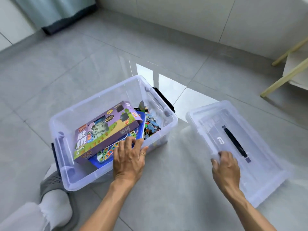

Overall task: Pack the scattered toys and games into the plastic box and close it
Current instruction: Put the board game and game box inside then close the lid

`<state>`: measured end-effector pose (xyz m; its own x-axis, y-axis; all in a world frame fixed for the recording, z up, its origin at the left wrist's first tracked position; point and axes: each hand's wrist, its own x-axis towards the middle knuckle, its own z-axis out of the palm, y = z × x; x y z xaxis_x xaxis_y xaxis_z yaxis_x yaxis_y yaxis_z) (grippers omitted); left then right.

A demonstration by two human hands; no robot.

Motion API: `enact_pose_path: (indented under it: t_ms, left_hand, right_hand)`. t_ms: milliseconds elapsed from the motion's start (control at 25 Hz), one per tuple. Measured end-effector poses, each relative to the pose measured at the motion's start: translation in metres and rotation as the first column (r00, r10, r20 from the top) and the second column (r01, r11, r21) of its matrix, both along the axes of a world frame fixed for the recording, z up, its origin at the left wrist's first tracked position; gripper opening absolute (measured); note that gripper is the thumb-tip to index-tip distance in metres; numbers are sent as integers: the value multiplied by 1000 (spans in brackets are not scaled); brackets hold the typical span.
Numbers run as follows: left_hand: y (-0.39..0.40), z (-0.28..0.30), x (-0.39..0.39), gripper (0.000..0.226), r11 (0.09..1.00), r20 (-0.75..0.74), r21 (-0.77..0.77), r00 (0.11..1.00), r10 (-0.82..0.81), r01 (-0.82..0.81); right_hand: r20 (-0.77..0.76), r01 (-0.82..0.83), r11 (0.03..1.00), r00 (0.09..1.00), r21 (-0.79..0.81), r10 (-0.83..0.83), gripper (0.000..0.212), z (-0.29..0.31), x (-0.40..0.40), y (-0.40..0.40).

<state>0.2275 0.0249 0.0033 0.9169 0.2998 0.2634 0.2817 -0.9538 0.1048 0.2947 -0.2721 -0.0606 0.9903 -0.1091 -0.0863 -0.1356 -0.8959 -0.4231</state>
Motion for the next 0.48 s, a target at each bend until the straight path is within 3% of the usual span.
enact_pose_path:
  t_ms: [80, 160, 240, 280, 360, 400, 480]
  left_hand:
    - [0, 6, -8, 19, 998, -26, -62, 1000, 9, -10]
    - [-1, 12, -29, 21, 989, -86, -146, 995, -40, 27]
    - [1, 20, -56, 25, 938, -99, -341, 989, -105, 66]
    - [0, 26, -70, 25, 864, -43, -502, 996, -83, 50]
    - [6, 43, -100, 25, 646, 138, -763, 968, 212, -32]
    - [13, 51, -114, 26, 561, 197, -825, 898, 393, -64]
    - [35, 63, -136, 30, 506, 247, -854, 760, 601, -122]
  right_hand:
    - [100, -25, 990, 995, 141, 11, 20, 45, 0, 11]
    - [151, -151, 966, 981, 210, 120, 19, 92, -5, 20]
    - [199, -337, 922, 933, 193, 299, 21, 131, -18, 37]
    - [218, -436, 886, 890, 159, 399, 23, 143, -26, 49]
    - [238, -625, 779, 766, 57, 597, 26, 157, -47, 80]
    - [248, -694, 720, 697, -6, 673, 28, 160, -58, 95]
    - [251, -766, 629, 588, -131, 769, 33, 159, -71, 120]
